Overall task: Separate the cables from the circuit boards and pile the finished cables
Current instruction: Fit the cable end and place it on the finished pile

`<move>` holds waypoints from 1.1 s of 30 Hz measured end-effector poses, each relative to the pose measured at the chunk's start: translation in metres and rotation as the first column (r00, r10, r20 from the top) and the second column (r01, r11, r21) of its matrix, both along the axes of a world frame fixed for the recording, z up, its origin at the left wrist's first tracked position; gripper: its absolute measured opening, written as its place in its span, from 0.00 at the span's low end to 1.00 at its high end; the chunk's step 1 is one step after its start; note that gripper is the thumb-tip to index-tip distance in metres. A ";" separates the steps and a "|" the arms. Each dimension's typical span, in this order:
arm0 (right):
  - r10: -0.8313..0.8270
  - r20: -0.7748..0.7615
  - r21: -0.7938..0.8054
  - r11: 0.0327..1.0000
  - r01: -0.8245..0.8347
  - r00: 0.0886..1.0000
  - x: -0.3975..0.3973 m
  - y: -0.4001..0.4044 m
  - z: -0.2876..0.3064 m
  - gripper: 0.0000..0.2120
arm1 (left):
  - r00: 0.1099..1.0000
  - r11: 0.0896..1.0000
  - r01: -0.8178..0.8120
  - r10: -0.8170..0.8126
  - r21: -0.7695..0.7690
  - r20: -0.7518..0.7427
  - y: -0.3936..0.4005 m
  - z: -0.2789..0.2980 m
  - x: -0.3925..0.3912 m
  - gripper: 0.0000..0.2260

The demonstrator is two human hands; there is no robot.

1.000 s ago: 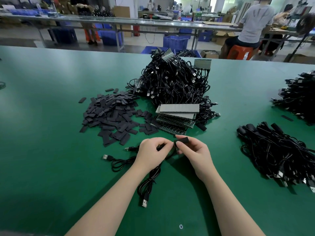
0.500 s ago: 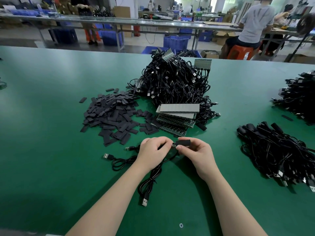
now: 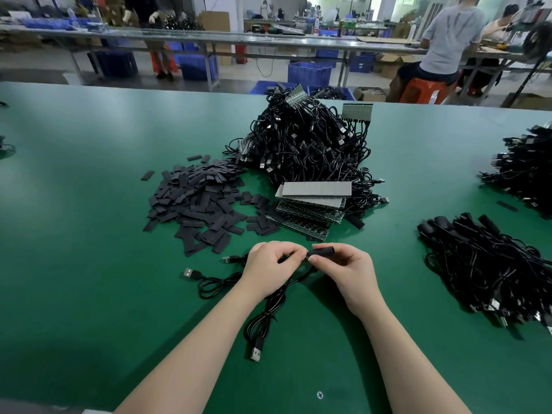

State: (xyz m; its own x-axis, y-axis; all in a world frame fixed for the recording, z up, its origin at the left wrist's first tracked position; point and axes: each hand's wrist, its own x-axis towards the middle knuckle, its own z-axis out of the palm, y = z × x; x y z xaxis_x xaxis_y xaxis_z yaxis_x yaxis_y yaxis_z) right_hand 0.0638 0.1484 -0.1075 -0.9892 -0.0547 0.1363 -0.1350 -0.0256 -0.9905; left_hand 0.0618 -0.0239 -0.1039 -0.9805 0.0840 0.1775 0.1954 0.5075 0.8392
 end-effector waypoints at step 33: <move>-0.092 -0.069 0.160 0.982 0.102 0.993 0.006 -0.008 -0.003 0.23 | 0.999 0.990 -0.043 0.039 0.137 0.035 -0.001 -0.003 0.000 0.10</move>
State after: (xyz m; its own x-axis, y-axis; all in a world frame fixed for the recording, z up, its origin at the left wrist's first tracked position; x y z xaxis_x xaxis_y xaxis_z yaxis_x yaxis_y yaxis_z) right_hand 0.0697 0.1400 -0.1103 -0.9809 0.0144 0.1940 -0.1896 0.1517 -0.9701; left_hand 0.0619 -0.0244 -0.1074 -0.9880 0.0203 0.1534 0.1490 0.3936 0.9072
